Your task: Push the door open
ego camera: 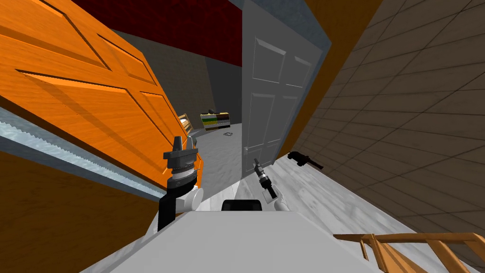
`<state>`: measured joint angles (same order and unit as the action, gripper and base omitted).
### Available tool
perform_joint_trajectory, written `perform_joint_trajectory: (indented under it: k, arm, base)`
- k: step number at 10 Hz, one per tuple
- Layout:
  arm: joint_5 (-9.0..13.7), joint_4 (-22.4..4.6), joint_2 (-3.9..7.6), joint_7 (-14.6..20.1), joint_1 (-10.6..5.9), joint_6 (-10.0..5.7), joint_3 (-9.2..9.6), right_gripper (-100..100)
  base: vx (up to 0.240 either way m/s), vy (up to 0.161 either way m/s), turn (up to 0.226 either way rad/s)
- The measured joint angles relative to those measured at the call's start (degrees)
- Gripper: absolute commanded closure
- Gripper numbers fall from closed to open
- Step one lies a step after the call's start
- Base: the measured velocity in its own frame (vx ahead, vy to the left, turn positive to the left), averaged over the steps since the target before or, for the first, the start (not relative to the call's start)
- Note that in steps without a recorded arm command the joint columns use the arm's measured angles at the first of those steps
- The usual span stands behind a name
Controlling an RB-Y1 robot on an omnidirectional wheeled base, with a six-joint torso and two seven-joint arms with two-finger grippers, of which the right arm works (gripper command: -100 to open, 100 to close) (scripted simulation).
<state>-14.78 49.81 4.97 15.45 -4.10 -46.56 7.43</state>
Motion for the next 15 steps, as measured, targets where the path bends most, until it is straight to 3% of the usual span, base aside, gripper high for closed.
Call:
perform_joint_trajectory:
  k: [3, 6, 10, 15]
  arm:
    - [-1.1, -5.9, -0.12, 0.9, -2.22, -1.12, 0.14, -100]
    - [-2.4, -9.7, -0.05, 2.3, -3.71, -1.09, 0.55, -100]
    - [-3.0, -11.8, 0.09, 3.0, -4.30, -1.60, 0.72, -100]
    - [-2.5, -12.4, -0.11, 2.2, -4.46, -1.63, 0.20, -100]
  base:
    - [0.069, -0.069, 0.045]
    - [0.066, -0.077, 0.044]
    - [0.041, -0.010, 0.017]
    - [0.188, 0.068, 0.030]
